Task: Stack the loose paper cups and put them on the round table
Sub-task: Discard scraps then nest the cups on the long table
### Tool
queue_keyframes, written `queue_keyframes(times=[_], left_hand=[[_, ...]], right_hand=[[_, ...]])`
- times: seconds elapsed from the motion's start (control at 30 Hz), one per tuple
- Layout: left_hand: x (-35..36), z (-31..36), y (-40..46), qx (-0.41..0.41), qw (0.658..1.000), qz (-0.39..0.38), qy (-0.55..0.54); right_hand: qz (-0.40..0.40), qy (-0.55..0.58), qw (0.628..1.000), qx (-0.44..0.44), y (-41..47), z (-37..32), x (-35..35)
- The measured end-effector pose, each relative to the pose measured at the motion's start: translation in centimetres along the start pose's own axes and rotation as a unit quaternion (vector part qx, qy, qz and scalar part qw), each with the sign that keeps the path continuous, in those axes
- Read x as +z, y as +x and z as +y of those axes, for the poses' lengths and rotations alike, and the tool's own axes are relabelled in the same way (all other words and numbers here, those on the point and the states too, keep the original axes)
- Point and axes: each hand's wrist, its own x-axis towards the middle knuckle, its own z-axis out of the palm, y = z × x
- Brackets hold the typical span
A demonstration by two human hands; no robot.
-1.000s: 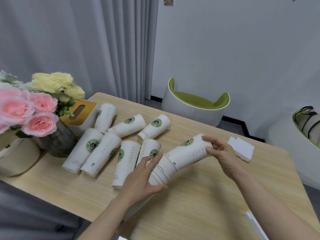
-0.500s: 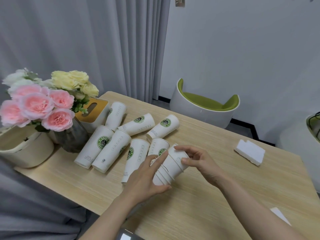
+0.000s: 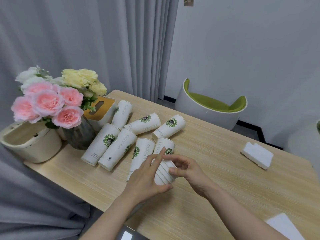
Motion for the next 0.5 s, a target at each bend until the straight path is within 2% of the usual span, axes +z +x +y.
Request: queue_keyframes(times=[0.5], left_hand=[[-0.6,-0.8,-0.7,-0.064,0.998,0.015,-0.008]], right_hand=[[-0.047,-0.002,0.999,0.013,2.2,0.0,-0.7]])
